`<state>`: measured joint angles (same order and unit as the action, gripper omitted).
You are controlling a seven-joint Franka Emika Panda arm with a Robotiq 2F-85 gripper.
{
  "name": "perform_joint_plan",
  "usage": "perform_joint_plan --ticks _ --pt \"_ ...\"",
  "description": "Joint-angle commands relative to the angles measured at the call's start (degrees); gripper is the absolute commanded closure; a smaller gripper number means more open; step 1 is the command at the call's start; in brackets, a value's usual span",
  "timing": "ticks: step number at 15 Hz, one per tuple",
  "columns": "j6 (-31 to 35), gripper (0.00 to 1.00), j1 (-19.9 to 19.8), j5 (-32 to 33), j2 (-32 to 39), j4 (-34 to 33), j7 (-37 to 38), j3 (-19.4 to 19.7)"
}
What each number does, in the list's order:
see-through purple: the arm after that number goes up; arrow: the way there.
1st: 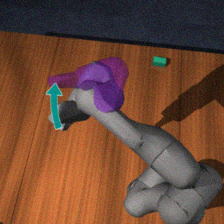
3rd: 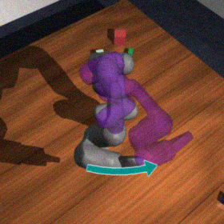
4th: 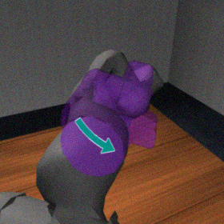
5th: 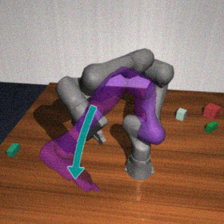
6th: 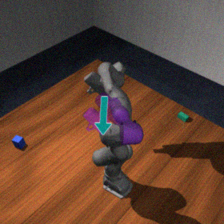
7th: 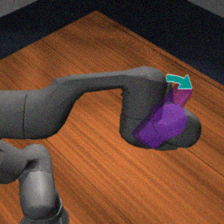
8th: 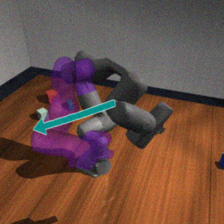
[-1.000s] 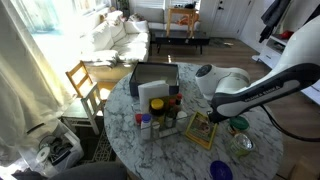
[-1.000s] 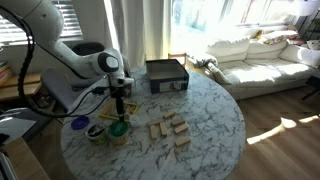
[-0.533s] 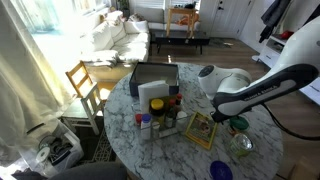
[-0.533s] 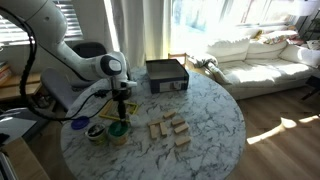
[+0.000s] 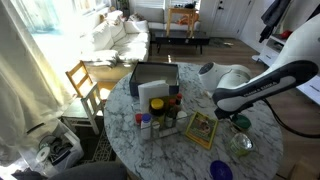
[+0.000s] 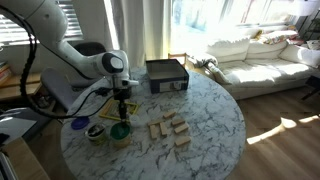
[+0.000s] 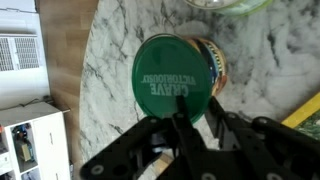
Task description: Stack the lids then stack the cans
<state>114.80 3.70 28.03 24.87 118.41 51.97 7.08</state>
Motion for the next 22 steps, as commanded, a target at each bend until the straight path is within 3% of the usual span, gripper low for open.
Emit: perform_joint_plan --ticks 1,11,15,19,22 --pt "-1.6 0.99 0.2 -0.9 0.4 -0.7 -0.2 0.3" --pt "-3.3 0.99 1.2 0.9 -4.0 0.6 0.3 0.1" --pt "-8.6 0.99 2.6 3.7 -7.7 1.5 1.3 -0.1" --pt "-11.4 0.99 4.0 5.4 -12.3 3.9 0.6 -3.1" --pt "-11.1 0.99 5.2 2.0 -15.3 7.1 -2.3 -7.4"
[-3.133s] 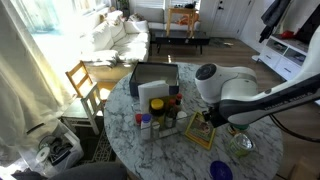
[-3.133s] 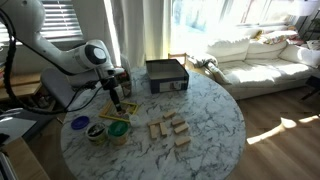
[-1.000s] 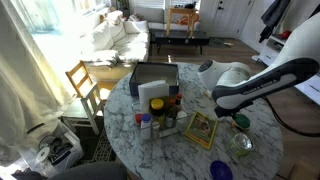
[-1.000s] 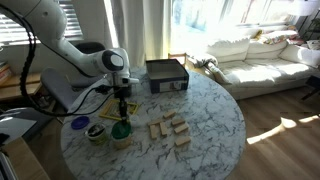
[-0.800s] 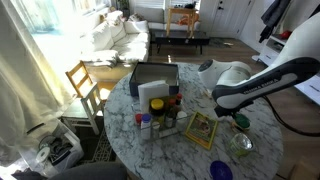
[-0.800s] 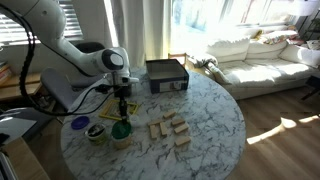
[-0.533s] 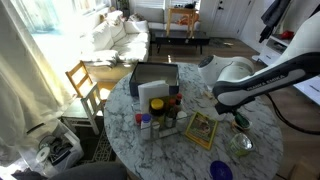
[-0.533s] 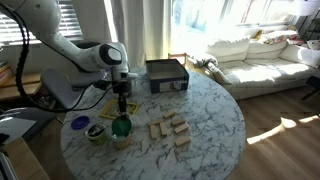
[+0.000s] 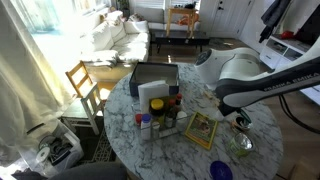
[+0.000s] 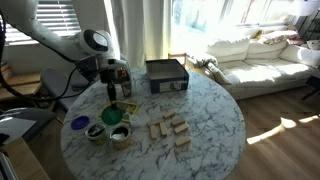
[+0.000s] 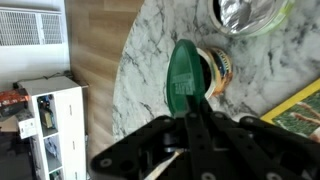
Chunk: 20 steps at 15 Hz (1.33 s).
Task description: Stack the lids then stack the cans
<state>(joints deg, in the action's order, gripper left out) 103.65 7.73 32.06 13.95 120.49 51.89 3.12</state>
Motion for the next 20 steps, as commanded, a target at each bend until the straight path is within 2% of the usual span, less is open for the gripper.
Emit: perform_joint_plan --ticks 1,6,10,15,20 --pt "0.8 0.99 1.7 -4.2 -5.2 6.2 -4.3 -5.3" --pt "-0.4 0.99 4.8 -13.0 -5.4 6.9 -11.2 -11.6" --pt "3.4 0.99 6.0 -20.1 -3.6 6.7 -14.4 -14.0" --pt "10.1 0.99 7.4 -18.1 0.8 7.5 -10.0 -13.3" --pt "16.4 0.99 8.4 -15.8 4.3 8.5 -8.8 -12.1"
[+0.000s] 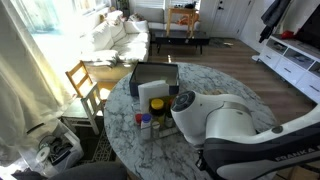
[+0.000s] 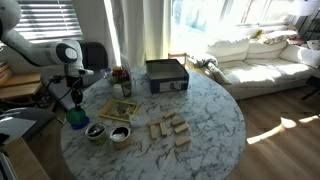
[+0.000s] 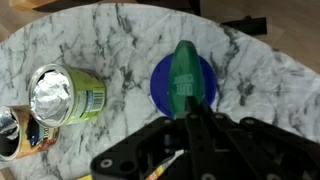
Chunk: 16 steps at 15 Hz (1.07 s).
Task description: Stack the lids then stack the cans
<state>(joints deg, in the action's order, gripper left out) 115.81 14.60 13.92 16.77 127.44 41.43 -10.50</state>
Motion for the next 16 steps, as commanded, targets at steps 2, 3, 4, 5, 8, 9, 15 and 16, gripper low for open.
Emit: perform_joint_plan --ticks 2,3,4,5,8,9,15,16 --pt "5.5 0.99 1.9 3.6 2.3 1.7 2.0 2.3" --pt "5.9 0.99 2.1 4.3 2.5 1.8 2.3 2.7" --pt "6.2 0.99 2.3 4.6 2.6 1.7 2.4 2.8" --pt "6.5 0.99 2.3 5.0 2.9 1.7 2.6 3.1" --pt "6.1 0.99 2.4 6.1 2.6 1.6 2.6 3.5" --pt "5.7 0.99 2.4 6.6 2.2 1.6 2.6 3.7" --pt "5.1 0.48 1.9 6.9 0.7 1.6 2.5 4.3" --pt "5.1 0.41 1.8 7.0 0.0 1.7 2.6 4.5"
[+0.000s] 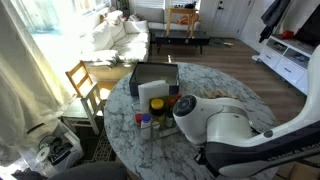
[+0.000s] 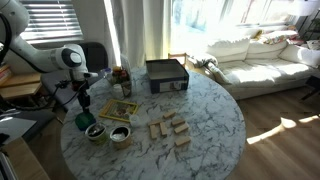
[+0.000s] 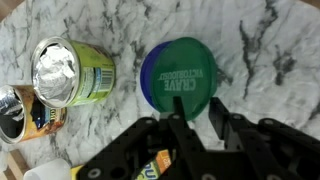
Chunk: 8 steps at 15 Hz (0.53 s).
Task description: Stack the lids then stack the cans
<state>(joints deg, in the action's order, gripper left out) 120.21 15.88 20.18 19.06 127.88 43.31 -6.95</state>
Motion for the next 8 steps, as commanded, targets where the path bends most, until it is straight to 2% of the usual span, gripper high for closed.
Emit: perform_joint_plan --ticks 1,5,8 --pt "0.5 0.34 0.3 0.8 -3.3 1.4 0.6 1.1" --pt "0.2 0.04 -1.2 1.3 -8.2 1.7 0.4 2.2" --pt "2.1 0.0 -3.9 3.6 -10.9 1.9 2.0 4.7"
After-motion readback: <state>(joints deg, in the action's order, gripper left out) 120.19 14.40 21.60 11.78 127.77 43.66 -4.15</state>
